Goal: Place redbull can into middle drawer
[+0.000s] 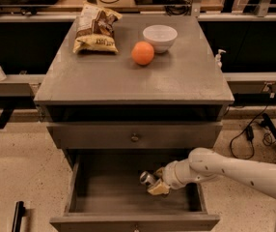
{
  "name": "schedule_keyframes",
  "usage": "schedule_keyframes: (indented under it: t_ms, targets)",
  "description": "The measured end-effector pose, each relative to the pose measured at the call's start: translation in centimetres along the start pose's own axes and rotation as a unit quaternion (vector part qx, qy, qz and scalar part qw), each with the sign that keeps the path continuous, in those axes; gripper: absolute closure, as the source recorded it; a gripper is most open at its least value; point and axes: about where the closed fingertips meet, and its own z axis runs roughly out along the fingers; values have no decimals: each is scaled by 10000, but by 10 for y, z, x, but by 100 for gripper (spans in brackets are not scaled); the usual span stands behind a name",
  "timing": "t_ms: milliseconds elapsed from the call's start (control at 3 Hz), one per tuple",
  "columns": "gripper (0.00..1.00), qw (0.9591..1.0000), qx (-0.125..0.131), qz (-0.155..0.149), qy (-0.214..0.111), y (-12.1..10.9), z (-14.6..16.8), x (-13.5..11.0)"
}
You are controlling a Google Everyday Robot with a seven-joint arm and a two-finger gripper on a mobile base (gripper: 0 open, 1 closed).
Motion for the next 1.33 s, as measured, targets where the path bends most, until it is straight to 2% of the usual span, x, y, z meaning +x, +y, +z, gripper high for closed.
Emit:
schedule_keyframes:
  t_ms: [667, 1000, 1333]
  targets:
    - [5, 10000, -34, -4, -5, 2, 3, -1]
    - [0, 10000, -44, -5, -7, 3, 4, -1]
    - [0, 10000, -44, -5, -7, 3, 4, -1]
